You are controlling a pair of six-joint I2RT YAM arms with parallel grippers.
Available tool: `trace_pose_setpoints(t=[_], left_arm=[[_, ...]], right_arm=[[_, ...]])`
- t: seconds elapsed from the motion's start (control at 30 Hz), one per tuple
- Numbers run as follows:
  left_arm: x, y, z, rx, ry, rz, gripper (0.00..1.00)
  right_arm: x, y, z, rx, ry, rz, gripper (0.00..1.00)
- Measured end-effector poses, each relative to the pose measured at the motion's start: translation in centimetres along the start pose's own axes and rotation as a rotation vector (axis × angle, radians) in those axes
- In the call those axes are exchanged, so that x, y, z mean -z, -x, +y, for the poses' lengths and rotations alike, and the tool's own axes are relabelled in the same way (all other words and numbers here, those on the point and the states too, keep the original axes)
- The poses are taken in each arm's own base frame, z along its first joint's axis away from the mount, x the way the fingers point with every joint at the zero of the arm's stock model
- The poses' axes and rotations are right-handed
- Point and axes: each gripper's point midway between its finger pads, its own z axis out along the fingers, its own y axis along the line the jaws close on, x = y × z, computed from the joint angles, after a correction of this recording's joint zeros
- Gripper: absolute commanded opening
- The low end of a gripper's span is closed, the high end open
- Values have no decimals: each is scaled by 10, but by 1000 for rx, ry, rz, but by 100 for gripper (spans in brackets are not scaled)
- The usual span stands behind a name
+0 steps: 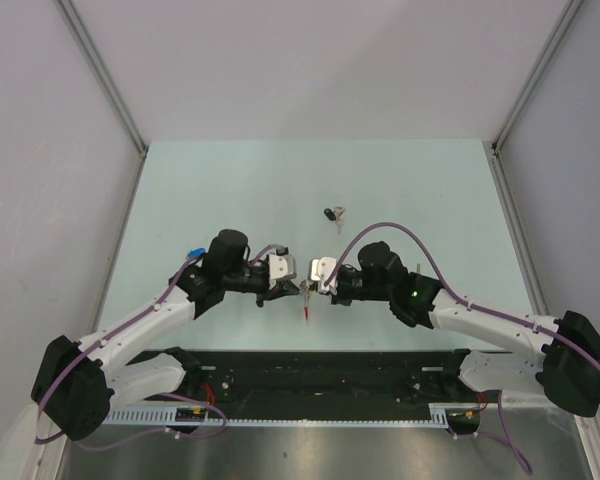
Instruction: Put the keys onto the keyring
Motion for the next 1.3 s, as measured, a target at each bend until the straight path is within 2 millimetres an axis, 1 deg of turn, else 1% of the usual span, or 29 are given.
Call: trace_pose_setpoints(t=[0.13, 0.47, 0.9, 1.3], left_arm=[[0, 0, 0, -1, 0, 0, 0], [0, 0, 0, -5, -1, 3, 0], [0, 0, 0, -5, -1, 3, 1], [0, 0, 0, -5, -1, 3, 0]], right_arm=[[1, -3, 2, 2, 4, 16, 0], [1, -2, 8, 17, 19, 18, 0], [2, 5, -1, 30, -8, 12, 0], [-3, -3, 1, 21, 4, 36, 0]])
